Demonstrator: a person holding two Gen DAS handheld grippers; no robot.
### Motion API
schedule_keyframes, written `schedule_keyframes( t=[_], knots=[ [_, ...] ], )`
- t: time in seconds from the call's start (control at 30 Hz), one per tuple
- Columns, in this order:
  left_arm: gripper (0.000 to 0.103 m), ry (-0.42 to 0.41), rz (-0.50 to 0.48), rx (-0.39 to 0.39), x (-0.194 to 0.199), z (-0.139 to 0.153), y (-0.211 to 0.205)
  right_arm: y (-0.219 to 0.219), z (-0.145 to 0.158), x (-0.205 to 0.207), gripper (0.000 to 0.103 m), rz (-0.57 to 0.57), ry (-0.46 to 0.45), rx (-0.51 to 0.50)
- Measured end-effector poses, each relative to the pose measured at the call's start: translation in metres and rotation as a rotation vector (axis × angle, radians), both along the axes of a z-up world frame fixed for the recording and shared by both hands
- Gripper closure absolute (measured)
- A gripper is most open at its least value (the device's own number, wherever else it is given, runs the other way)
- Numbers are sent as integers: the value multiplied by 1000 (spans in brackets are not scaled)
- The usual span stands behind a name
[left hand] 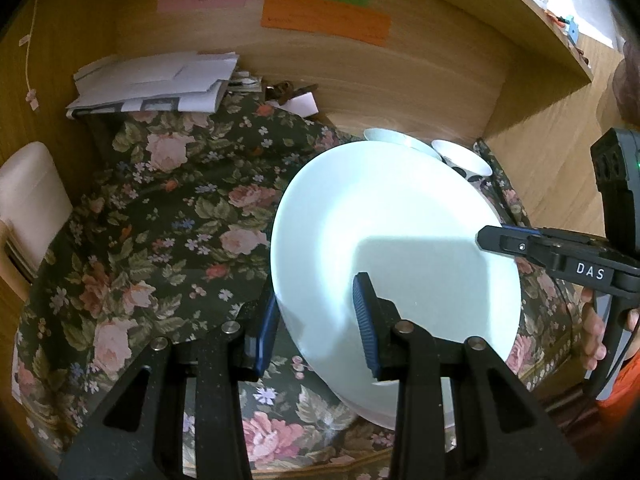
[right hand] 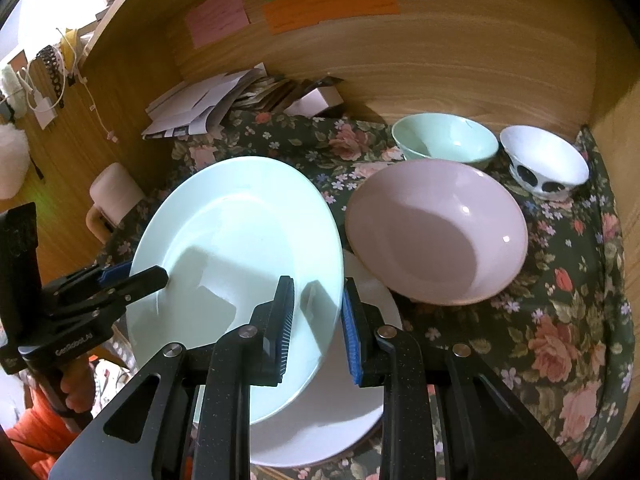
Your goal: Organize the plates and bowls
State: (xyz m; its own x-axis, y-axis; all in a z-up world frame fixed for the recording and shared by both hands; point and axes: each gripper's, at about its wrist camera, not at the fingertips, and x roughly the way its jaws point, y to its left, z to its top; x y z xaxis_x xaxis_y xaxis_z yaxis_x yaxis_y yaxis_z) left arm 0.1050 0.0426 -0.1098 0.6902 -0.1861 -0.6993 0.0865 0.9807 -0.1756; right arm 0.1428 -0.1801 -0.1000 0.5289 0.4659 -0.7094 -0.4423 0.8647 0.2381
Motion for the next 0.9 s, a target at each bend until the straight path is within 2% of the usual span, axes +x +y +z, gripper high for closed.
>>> schedule_keyframes(
  t=[0.9],
  knots=[
    [68, 84, -25, -9, -5, -34, -13, -19, -40, -12, 82, -46, 79, 21]
  ],
)
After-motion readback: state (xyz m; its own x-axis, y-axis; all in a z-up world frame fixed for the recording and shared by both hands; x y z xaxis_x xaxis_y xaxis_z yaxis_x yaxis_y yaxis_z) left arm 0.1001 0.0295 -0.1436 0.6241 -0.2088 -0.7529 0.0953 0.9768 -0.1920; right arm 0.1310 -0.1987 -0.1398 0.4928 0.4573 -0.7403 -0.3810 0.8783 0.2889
